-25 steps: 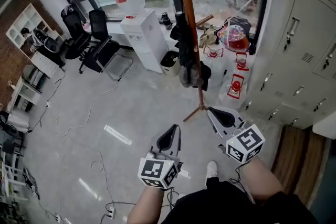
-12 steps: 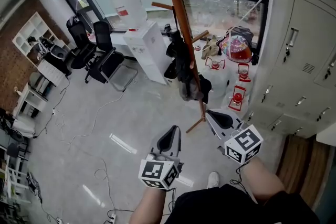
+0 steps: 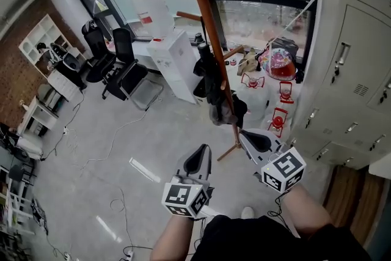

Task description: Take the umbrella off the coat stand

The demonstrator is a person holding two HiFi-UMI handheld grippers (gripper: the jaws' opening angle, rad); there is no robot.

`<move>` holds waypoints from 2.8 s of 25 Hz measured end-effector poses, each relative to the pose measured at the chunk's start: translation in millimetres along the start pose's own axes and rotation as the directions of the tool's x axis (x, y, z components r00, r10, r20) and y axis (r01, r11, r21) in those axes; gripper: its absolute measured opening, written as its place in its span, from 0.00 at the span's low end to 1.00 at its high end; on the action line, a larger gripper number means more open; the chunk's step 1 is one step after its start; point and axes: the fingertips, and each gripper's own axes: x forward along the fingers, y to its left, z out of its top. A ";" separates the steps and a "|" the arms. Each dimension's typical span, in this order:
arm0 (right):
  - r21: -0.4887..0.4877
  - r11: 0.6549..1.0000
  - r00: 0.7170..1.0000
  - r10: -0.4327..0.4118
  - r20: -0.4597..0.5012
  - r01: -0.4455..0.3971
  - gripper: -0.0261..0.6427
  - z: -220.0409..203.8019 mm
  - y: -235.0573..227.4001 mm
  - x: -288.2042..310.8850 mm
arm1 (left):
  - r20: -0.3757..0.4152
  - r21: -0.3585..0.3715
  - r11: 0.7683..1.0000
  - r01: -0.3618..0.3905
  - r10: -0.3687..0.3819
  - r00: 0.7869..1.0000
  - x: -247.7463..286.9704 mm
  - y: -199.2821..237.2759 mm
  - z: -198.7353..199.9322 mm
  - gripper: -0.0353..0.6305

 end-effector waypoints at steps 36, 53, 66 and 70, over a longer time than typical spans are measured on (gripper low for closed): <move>0.048 0.954 0.954 -0.292 -0.065 0.296 0.12 -12.5 -133.1 105.9 | -0.047 -0.007 0.977 0.213 -0.213 0.976 213.3 123.1 13.8 0.27; 0.060 0.900 0.900 -0.427 -0.090 0.433 0.12 -21.7 -158.0 113.7 | -0.078 0.011 0.907 0.422 -0.420 0.904 278.0 108.0 12.0 0.51; 0.082 0.861 0.864 -0.497 -0.082 0.503 0.12 -26.6 -166.4 107.8 | -0.099 0.014 0.868 0.497 -0.493 0.864 296.9 99.1 7.0 0.51; 0.084 0.852 0.856 -0.512 -0.075 0.517 0.12 -26.7 -166.4 103.5 | -0.101 0.026 0.863 0.504 -0.500 0.860 299.2 96.6 5.1 0.51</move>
